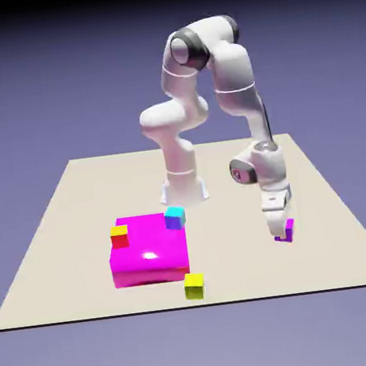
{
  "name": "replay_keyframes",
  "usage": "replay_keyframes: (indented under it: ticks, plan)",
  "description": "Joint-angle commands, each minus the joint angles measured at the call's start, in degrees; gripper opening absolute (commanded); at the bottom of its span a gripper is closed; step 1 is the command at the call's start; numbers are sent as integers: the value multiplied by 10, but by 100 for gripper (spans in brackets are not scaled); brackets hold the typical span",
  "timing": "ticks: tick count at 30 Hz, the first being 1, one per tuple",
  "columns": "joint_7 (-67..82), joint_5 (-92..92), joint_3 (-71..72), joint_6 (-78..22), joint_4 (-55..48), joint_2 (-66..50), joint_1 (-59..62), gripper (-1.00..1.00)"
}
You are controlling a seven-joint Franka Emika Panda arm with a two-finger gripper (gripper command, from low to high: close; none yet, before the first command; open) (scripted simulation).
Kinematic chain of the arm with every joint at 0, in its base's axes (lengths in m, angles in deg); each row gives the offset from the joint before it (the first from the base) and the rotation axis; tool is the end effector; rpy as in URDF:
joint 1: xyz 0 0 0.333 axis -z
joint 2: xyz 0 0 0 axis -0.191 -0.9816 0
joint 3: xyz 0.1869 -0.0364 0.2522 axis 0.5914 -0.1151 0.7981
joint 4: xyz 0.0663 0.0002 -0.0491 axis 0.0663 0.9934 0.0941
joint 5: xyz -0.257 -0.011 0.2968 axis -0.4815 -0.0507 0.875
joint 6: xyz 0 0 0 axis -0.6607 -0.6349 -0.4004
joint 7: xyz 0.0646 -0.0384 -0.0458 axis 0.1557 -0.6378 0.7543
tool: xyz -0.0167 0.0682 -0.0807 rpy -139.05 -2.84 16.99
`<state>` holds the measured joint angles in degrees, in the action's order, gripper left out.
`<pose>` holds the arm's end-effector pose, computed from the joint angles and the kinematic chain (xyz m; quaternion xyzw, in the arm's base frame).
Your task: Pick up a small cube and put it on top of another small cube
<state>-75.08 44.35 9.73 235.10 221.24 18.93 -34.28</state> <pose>0.2925 0.2801 0.1496 -0.9758 -0.1943 -0.0508 0.0862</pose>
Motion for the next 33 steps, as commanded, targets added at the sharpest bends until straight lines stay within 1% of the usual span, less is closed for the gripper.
replay_keyframes:
  ticks: [1, 7, 9, 33]
  plan:
    - [7, 9, 21, -10, 5, 15, 19, -100]
    - [46, 63, 145, -74, 32, 102, 134, -100]
    - [48, 66, 152, -77, 34, 107, 140, -100]
    - [217, -75, -347, -437, 134, 562, 157, -100]
